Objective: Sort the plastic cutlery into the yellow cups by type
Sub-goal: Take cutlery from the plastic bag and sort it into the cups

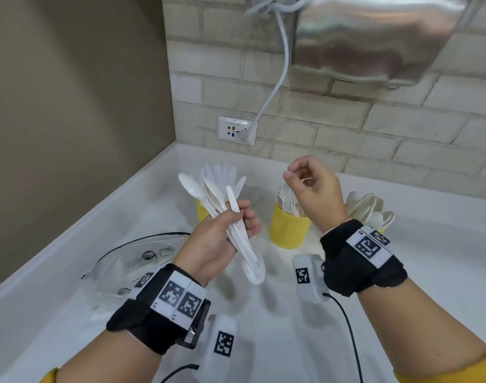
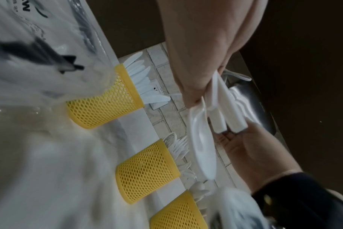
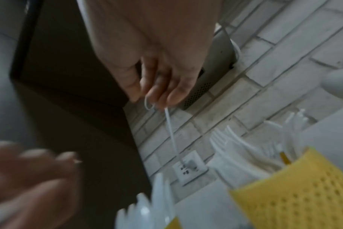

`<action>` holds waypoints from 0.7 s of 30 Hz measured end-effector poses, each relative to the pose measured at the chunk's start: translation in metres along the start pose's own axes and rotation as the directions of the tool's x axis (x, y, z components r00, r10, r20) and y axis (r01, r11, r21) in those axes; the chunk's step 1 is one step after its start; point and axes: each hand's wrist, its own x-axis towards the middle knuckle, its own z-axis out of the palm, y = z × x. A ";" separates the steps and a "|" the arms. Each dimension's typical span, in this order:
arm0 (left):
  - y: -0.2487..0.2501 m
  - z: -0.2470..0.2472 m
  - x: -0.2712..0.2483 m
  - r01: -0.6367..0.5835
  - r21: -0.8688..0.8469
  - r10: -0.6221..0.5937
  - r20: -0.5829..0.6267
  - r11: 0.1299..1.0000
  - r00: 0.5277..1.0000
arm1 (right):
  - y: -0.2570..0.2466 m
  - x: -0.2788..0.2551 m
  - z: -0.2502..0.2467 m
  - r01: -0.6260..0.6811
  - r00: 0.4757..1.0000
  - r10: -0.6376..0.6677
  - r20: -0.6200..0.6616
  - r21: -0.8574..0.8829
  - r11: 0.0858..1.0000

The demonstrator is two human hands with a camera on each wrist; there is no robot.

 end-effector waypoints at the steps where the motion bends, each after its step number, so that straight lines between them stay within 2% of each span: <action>1: 0.001 0.000 0.001 -0.018 -0.017 0.018 -0.010 1.000 1.000 | -0.005 -0.012 0.001 -0.047 0.989 0.039 0.146 0.052 0.998; 2: 0.002 0.000 0.003 -0.038 -0.031 0.037 -0.019 0.999 0.999 | -0.012 -0.025 0.001 -0.128 0.942 0.102 0.320 0.061 0.990; 3: 0.003 0.000 0.004 -0.057 -0.040 0.056 -0.027 0.998 0.998 | -0.016 -0.037 0.002 -0.232 0.851 0.189 0.490 0.027 0.972; 4: 0.004 -0.001 0.004 -0.073 -0.043 0.072 -0.031 0.996 0.997 | -0.017 -0.049 0.002 -0.349 0.723 0.286 0.629 -0.025 0.937; 5: 0.004 -0.001 0.004 -0.082 -0.038 0.081 -0.028 0.996 0.996 | -0.016 -0.058 0.001 -0.469 0.605 0.342 0.719 -0.026 0.883; 6: 0.005 0.000 0.002 -0.080 -0.029 0.080 -0.016 0.996 0.997 | -0.015 -0.066 0.000 -0.556 0.549 0.353 0.757 0.016 0.831; 7: 0.004 0.000 0.001 -0.071 -0.022 0.071 -0.003 0.997 0.998 | -0.013 -0.070 -0.002 -0.592 0.553 0.344 0.759 0.069 0.803; 9: 0.004 -0.001 -0.004 -0.045 -0.028 0.045 0.014 0.999 0.999 | -0.012 -0.071 -0.008 -0.543 0.651 0.355 0.671 0.085 0.835; 12: 0.009 -0.007 -0.008 0.016 -0.056 -0.014 0.022 0.998 1.000 | -0.011 -0.062 -0.023 -0.348 0.846 0.339 0.412 -0.056 0.936; 13: 0.011 -0.010 -0.009 0.044 -0.025 -0.043 0.014 0.999 0.999 | -0.011 -0.057 -0.029 -0.253 0.907 0.285 0.310 -0.140 0.957; 15: 0.012 -0.015 -0.010 0.088 0.115 -0.083 -0.051 0.989 0.995 | -0.013 -0.048 -0.041 -0.083 0.980 0.137 0.146 -0.327 0.941; 17: 0.009 -0.018 -0.012 0.103 0.287 -0.070 -0.121 0.952 0.990 | -0.019 -0.042 -0.049 0.054 0.996 -0.018 0.083 -0.455 0.889; 19: 0.006 -0.014 -0.016 0.126 0.438 -0.078 -0.126 0.890 0.989 | -0.027 -0.040 -0.047 0.158 0.984 -0.096 0.147 -0.497 0.854; 21: 0.001 -0.005 -0.020 0.162 0.544 -0.147 -0.072 0.823 0.987 | -0.035 -0.040 -0.037 0.224 0.961 -0.115 0.250 -0.467 0.856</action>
